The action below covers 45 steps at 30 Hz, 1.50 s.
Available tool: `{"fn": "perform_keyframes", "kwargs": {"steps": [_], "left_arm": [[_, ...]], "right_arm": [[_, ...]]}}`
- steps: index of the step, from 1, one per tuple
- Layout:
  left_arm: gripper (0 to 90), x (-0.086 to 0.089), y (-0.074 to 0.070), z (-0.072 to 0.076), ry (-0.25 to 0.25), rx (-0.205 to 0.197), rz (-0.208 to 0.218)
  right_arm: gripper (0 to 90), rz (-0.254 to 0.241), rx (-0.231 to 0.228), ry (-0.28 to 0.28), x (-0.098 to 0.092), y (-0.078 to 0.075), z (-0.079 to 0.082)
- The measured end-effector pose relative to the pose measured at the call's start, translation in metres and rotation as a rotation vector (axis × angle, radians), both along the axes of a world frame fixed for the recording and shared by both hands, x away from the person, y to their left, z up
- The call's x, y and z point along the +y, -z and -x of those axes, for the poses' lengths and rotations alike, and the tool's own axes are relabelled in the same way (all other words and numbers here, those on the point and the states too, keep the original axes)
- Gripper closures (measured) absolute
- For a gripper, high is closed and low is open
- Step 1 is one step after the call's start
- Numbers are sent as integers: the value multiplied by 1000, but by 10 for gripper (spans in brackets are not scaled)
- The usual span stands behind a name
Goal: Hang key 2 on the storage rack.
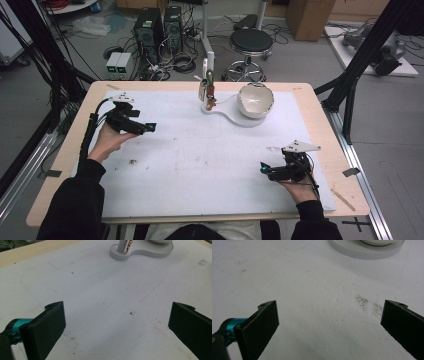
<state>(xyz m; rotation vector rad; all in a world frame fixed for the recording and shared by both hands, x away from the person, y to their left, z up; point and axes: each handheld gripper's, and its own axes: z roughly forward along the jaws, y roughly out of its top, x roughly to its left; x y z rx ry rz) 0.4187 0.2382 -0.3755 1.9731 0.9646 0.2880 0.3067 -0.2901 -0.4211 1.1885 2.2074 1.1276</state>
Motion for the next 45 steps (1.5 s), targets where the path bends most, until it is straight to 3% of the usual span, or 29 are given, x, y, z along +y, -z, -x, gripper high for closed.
{"fn": "perform_keyframes", "kwargs": {"steps": [7,20,26,32,35,45], "left_arm": [[17,9,3,17,-20,5,14],[17,23,6,46,-34,-10,-9],[17,33,15,62,-52,-7,4],[17,38,25,74,-73,-13,-14],[17,41,31,86,-97,-26,-48],[17,49,45,114,-112,-27,-50]], "right_arm": [[7,-5,3,3,-1,0,0],[7,-2,15,-6,0,2,0],[7,-2,15,-4,-1,2,1],[7,-4,17,-3,-1,3,0],[7,-3,18,-5,0,3,0],[7,-4,18,-1,-1,3,1]]}}
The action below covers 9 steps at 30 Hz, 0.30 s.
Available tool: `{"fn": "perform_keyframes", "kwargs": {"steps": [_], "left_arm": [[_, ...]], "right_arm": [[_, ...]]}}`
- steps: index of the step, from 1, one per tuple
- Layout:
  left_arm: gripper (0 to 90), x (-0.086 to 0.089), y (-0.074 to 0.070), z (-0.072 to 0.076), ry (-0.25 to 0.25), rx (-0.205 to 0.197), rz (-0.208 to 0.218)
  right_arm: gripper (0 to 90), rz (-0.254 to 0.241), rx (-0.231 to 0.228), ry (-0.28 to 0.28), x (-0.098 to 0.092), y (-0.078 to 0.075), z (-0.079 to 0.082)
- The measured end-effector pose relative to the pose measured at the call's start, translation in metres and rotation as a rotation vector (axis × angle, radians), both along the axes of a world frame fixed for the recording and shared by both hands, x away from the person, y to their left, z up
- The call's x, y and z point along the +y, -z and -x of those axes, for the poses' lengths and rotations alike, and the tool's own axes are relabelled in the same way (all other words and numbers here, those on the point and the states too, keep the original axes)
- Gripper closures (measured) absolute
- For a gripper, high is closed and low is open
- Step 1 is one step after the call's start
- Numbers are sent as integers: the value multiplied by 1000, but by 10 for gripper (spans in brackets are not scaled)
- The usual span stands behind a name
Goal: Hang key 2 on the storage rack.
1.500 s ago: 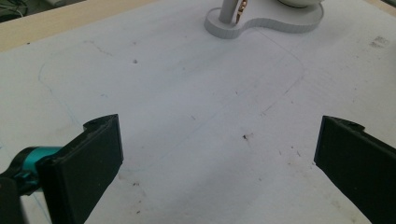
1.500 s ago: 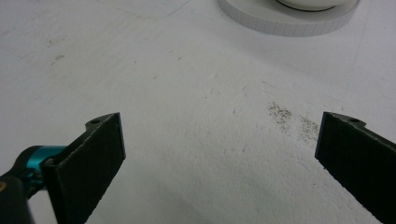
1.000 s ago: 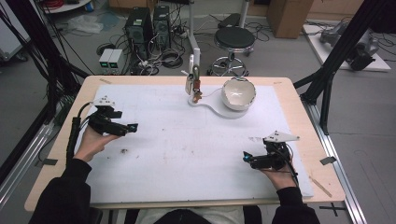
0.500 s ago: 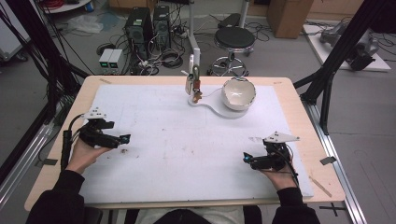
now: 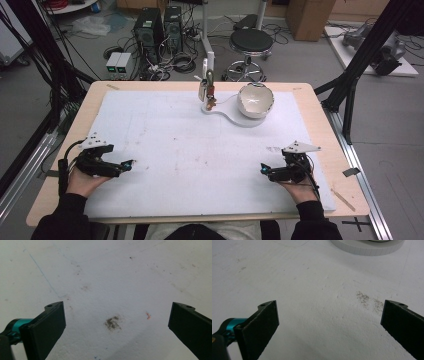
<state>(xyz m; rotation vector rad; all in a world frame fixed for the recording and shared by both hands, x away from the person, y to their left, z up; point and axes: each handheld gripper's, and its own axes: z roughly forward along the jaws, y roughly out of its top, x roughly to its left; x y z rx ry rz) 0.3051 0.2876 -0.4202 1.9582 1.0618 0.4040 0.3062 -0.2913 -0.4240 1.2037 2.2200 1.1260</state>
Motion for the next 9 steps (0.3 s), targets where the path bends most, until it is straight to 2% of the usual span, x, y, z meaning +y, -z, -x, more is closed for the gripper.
{"fn": "perform_keyframes", "kwargs": {"steps": [3,9], "left_arm": [[17,1,3,2,3,3,-9],[17,3,-1,2,-1,-21,17]], "right_arm": [[7,-2,0,1,1,0,0],[7,5,5,-3,4,1,-2]]}}
